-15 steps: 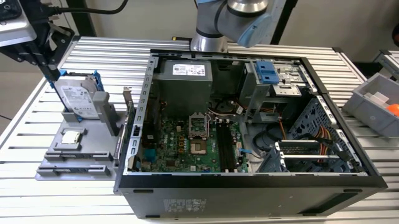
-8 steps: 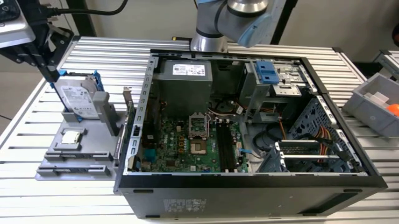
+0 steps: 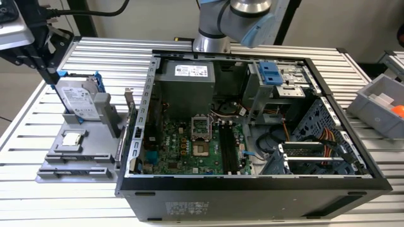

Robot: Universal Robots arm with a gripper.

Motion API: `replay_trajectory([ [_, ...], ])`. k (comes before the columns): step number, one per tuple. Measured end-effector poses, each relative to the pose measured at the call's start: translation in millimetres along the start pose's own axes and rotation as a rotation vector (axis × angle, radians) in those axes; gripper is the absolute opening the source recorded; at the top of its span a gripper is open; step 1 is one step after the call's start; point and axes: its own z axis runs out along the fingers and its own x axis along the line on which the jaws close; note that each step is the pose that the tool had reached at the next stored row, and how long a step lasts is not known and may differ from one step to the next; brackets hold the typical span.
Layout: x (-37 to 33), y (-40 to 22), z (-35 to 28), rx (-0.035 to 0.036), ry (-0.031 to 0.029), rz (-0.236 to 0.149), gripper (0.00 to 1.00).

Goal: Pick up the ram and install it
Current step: 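Reach for the ram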

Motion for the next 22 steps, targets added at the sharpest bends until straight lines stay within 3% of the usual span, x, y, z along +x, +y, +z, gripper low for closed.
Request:
replay_trajectory([
  [22, 0.1, -7.9, -0.3, -0.0001, -0.0001, 0.0, 0.0],
])
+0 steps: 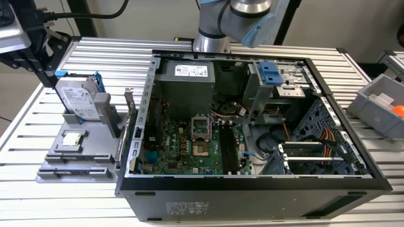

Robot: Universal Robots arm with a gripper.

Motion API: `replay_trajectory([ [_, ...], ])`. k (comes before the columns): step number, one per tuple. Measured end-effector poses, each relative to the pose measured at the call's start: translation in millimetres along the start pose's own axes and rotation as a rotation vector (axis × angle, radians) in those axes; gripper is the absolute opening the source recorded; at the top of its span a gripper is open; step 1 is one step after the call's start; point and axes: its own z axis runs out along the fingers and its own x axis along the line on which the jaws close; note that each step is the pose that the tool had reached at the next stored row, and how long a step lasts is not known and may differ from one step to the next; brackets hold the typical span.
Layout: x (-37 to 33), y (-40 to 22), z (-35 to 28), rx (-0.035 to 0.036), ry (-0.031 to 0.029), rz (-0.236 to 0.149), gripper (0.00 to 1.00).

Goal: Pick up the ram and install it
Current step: 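Reach for the ram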

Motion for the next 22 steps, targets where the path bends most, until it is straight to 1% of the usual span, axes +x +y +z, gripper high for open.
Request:
replay_trajectory([
  [10, 0.0, -3.2, -0.2, 0.0, 0.0, 0.0, 0.0],
  [22, 0.1, -9.6, -0.4, 0.0, 0.0, 0.0, 0.0],
])
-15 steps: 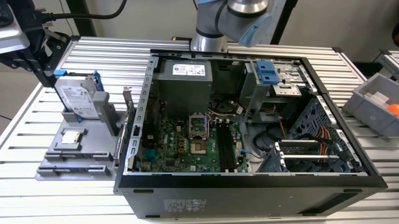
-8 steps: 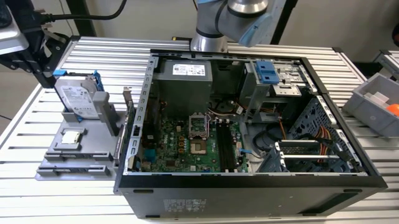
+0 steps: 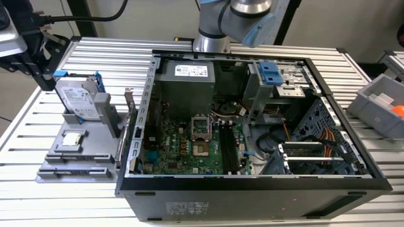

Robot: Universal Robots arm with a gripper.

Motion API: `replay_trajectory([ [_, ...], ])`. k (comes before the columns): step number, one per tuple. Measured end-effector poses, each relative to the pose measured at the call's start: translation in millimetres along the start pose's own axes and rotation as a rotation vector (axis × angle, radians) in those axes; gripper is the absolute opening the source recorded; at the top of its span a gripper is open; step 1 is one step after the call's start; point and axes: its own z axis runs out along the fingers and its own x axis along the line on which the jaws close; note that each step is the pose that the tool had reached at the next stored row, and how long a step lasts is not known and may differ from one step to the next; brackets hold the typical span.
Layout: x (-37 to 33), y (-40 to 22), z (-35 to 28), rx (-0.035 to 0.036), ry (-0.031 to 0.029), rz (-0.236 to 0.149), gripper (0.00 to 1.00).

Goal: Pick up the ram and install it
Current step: 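Reach for the ram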

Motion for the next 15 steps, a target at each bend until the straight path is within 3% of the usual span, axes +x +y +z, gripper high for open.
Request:
replay_trajectory([
  [15, 0.1, -8.0, -0.4, 0.0, 0.0, 0.0, 0.0],
])
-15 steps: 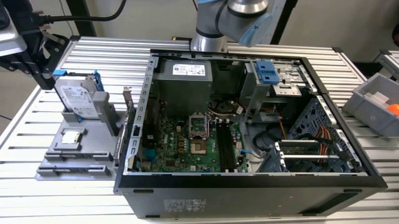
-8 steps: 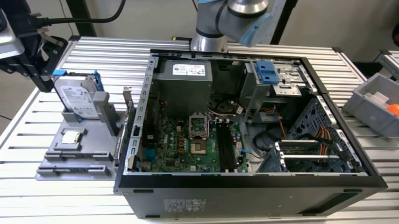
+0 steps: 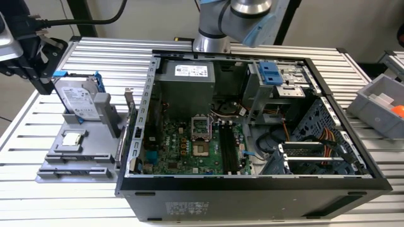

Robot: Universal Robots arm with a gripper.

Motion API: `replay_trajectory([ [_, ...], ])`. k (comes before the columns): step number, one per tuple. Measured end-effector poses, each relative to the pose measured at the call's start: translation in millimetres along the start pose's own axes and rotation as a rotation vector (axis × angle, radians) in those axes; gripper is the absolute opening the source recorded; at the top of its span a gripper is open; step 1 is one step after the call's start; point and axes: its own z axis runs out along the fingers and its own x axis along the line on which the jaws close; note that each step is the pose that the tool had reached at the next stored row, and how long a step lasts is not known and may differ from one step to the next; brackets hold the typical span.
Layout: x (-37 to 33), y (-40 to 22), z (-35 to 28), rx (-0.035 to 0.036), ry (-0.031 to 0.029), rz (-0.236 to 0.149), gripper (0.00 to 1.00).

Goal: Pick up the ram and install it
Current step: 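Pick up the ram and move it above insertion slot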

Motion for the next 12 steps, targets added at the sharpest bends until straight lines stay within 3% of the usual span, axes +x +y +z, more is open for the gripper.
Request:
replay_trajectory([
  [12, 0.1, -6.4, -0.2, 0.0, 0.0, 0.0, 0.0],
])
